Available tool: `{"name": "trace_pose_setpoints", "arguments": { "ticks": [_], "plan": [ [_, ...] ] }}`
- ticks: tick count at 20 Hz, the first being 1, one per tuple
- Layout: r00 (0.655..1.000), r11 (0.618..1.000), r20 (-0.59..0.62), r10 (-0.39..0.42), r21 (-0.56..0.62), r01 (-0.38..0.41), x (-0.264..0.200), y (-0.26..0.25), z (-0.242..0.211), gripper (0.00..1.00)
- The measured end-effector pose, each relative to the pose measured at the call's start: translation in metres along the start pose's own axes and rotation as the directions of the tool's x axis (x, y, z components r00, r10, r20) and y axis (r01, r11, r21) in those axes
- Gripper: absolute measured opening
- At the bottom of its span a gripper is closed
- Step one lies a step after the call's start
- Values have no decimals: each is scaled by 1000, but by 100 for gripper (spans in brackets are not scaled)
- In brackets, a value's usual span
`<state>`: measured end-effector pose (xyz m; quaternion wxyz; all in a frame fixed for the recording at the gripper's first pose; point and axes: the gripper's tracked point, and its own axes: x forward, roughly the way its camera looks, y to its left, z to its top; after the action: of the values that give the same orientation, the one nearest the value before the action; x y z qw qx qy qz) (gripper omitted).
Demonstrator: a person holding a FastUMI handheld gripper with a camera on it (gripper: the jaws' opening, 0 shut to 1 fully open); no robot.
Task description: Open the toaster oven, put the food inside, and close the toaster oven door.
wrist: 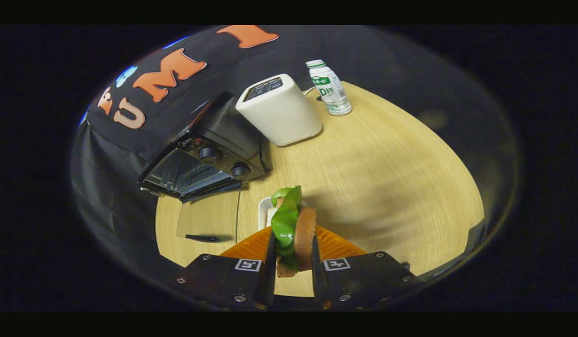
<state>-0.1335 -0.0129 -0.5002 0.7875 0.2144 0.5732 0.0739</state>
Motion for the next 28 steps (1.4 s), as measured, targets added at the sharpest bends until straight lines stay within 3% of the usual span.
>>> {"name": "trace_pose_setpoints", "arguments": {
  "ticks": [3,6,9,13,20,28],
  "plan": [
    [999,999,28,-25,31,24,-14,-6,8,31],
    [997,997,79,14,75,-20,-30,7,24,31],
    [984,986,154,91,126,-111,-49,31,41,31],
    [945,943,227,235,184,-279,-60,77,56,31],
    [905,878,199,375,236,-416,-27,152,38,31],
    [880,833,188,437,284,-475,25,225,35,31]
  ]
}}
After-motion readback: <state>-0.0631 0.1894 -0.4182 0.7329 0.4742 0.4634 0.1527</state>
